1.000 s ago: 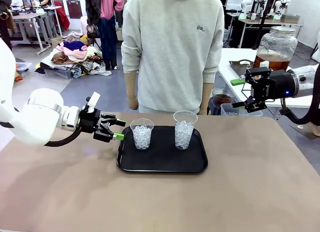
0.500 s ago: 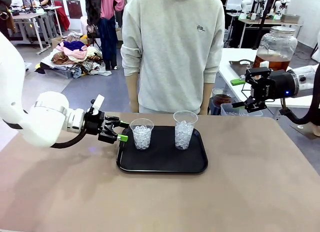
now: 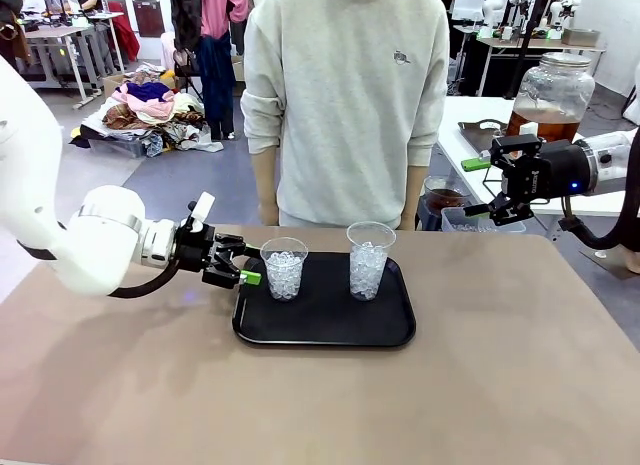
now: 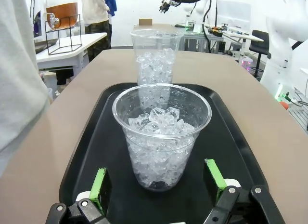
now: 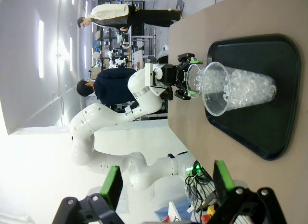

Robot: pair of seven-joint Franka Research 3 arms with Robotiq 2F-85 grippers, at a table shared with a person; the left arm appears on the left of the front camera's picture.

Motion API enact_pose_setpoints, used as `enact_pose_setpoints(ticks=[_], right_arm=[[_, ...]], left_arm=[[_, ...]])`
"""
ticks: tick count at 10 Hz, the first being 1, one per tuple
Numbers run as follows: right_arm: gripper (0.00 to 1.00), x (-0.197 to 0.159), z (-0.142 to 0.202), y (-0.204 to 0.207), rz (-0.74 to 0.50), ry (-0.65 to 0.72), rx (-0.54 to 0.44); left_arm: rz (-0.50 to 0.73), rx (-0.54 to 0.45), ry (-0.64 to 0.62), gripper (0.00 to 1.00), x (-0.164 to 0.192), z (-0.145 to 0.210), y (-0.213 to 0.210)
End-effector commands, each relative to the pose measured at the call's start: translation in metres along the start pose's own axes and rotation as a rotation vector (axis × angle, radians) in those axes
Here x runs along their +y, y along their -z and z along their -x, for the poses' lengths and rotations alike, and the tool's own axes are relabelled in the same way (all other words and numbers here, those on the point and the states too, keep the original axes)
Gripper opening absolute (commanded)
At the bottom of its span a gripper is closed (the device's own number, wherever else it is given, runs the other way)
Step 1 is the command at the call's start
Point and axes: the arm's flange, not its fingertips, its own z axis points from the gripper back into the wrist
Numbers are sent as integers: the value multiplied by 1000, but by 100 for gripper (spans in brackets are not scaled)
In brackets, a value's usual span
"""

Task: Pour the drink into the iced cup.
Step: Pick up the iced cup indicated by the human and present it to them.

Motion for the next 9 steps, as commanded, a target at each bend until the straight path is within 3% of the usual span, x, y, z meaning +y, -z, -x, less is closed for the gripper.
enact_pose_setpoints(ticks=[1,9], right_arm=[[100,1,0,0,-3,-1,0],[100,1,0,0,-3,-1,0]], left_arm=[[-18,-25,8,100,3,1,5],[-15,-46,10,100,3,-2,24]])
